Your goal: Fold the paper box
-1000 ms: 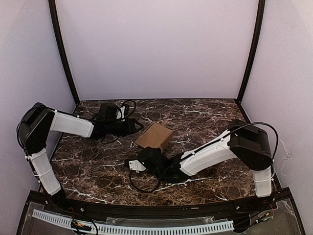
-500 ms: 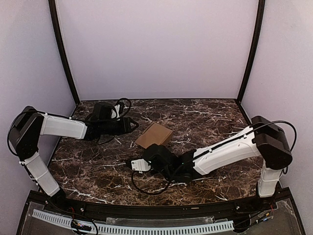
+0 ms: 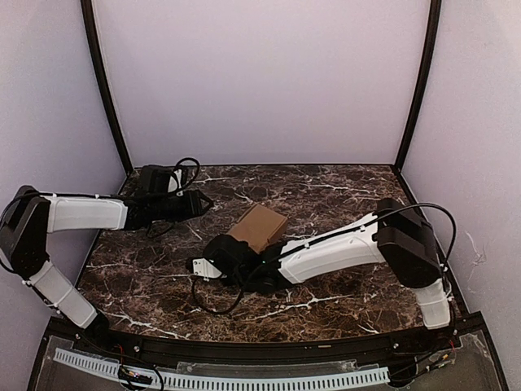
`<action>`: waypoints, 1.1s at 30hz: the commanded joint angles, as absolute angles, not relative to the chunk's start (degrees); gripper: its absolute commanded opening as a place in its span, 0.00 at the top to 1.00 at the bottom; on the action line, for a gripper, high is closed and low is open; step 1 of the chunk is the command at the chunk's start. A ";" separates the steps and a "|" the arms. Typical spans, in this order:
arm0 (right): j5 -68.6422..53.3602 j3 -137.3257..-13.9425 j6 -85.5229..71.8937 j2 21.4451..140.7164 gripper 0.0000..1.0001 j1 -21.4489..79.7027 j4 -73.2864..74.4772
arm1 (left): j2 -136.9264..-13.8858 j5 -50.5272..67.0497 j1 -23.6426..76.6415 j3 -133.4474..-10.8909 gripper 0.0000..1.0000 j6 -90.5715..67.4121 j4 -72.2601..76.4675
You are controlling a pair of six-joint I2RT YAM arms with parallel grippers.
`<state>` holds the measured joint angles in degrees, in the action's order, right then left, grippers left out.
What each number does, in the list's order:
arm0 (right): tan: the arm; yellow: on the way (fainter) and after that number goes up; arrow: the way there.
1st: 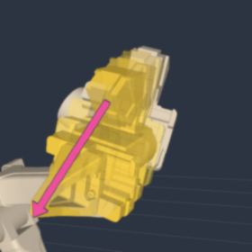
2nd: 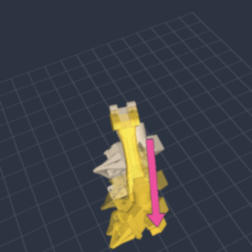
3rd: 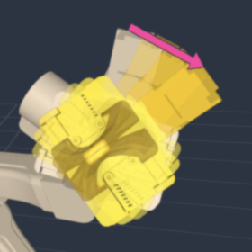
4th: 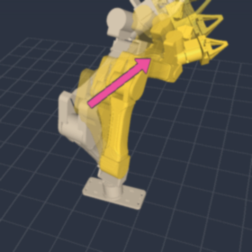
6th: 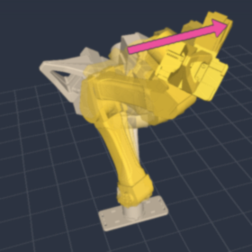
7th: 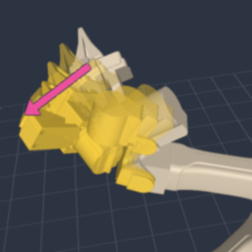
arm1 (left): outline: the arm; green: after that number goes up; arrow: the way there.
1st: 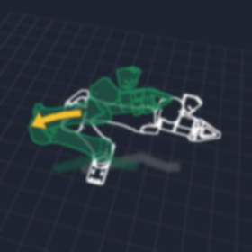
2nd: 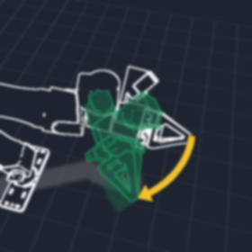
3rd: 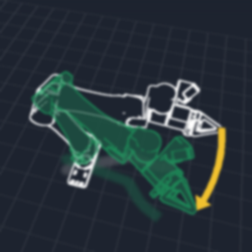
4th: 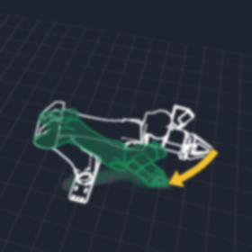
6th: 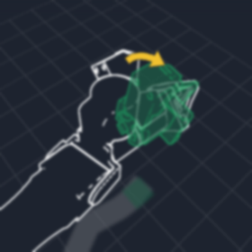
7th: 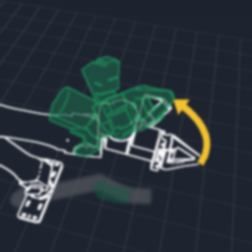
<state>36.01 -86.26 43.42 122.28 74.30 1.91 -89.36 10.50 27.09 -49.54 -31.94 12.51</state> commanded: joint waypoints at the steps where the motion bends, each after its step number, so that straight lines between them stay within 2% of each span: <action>1: 40.81 -88.13 44.61 126.65 0.53 72.90 3.66 | -83.67 8.38 26.49 -47.99 0.41 -29.62 8.01; 11: 49.54 -82.71 55.18 127.68 0.66 73.59 -8.59 | -84.13 10.61 26.46 -47.71 0.41 -30.59 9.69; 15: 49.91 -82.27 55.13 127.64 0.93 73.22 -8.70 | -84.54 11.49 26.46 -47.74 0.41 -30.99 10.03; 17: 49.94 -82.19 55.15 127.19 1.00 73.11 -8.69 | -84.25 11.71 26.46 -47.66 0.41 -31.17 10.05; 22: 48.77 -83.29 53.46 122.69 1.00 73.47 -5.83 | -82.51 10.90 26.46 -47.07 0.41 -30.84 9.53; 26: 44.46 -85.83 47.94 116.45 1.00 73.49 3.71 | -81.41 9.37 26.46 -46.65 0.41 -29.95 8.71; 33: 36.39 -82.91 40.31 107.42 1.00 70.86 12.11 | -82.86 10.56 26.46 -46.47 0.41 -30.35 9.19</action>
<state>42.92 -83.24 47.33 111.39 72.66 4.45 -83.48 9.85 26.72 -47.51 -30.61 9.87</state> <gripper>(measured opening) 0.004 0.591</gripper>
